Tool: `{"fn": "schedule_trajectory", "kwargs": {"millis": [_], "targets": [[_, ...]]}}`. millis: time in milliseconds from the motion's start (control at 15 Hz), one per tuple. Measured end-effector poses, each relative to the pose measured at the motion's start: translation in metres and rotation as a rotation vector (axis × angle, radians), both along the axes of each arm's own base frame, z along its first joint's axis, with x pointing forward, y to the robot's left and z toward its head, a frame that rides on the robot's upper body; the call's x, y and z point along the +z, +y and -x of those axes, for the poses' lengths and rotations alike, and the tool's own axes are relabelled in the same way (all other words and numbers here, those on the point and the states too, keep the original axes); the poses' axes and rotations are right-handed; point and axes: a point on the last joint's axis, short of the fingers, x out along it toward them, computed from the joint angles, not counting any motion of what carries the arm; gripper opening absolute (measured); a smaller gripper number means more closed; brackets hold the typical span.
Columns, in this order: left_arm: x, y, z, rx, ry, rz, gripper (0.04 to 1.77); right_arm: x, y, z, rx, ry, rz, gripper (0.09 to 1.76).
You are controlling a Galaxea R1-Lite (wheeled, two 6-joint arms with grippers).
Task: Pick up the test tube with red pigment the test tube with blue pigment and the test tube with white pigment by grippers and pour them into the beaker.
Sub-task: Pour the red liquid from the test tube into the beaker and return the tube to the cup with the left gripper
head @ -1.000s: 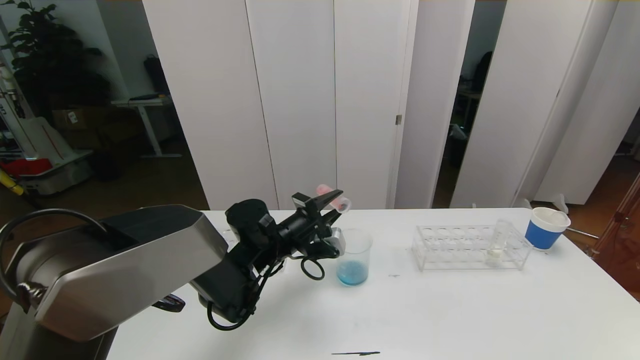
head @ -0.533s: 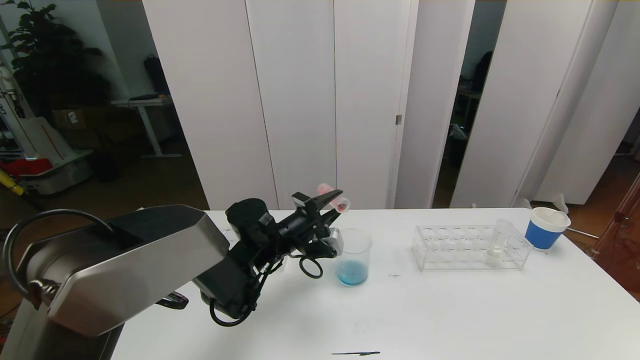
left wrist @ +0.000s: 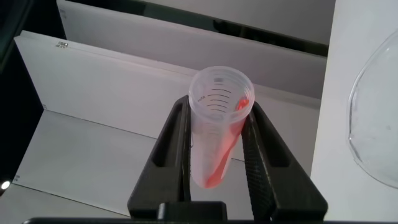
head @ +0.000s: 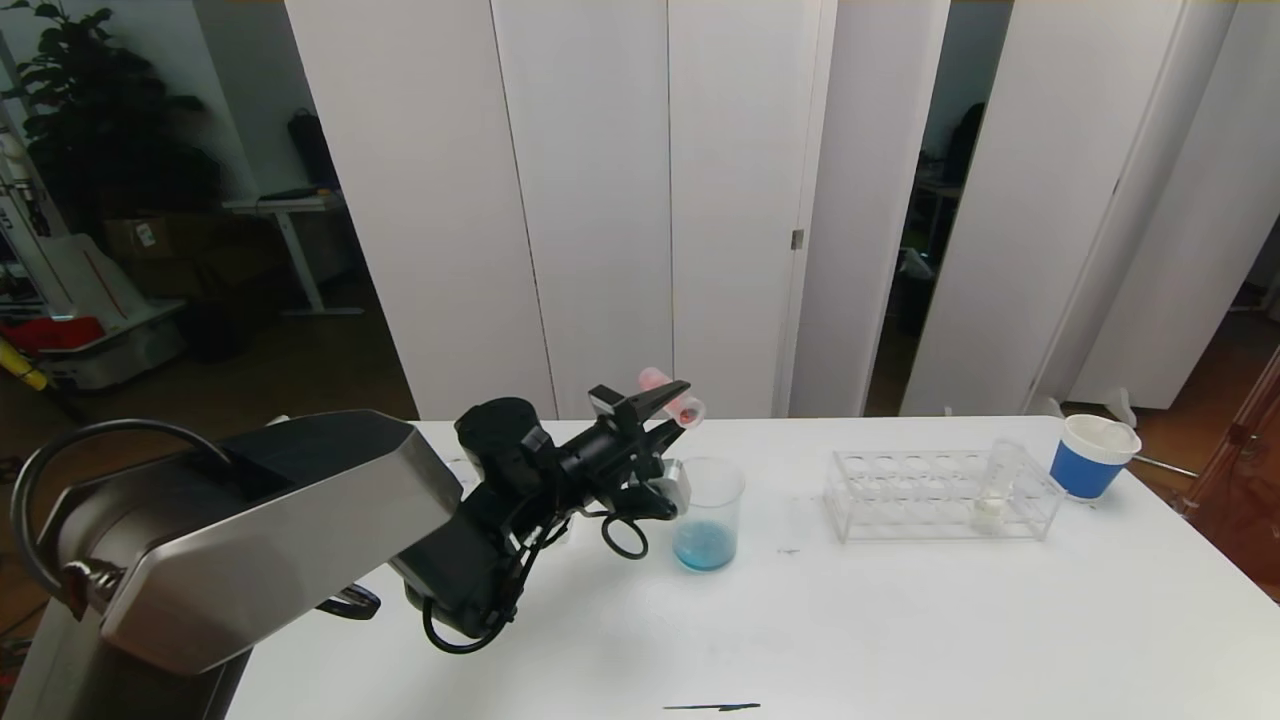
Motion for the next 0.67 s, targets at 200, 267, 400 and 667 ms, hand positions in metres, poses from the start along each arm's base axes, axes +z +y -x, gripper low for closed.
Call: {"fn": "schedule_trajectory", "kwargs": {"millis": [200,267,400,667], "targets": [[0.0025,-0.001,0.0011,-0.004,-0.008,0.001,0.58,0.0,0.0,0.0,0.0,0.0,0.0,1.73],[0.0032,-0.0009,0.0013,-0.002,-0.014,-0.003,0.58,0.0,0.0,0.0,0.0,0.0,0.0,1.73],[0.0053,-0.0012,0.0018,-0.001,-0.026,-0.007,0.58,0.0,0.0,0.0,0.0,0.0,0.0,1.73],[0.0079,-0.0033,0.0025,-0.006,-0.035,-0.004,0.58,0.0,0.0,0.0,0.0,0.0,0.0,1.73]]}}
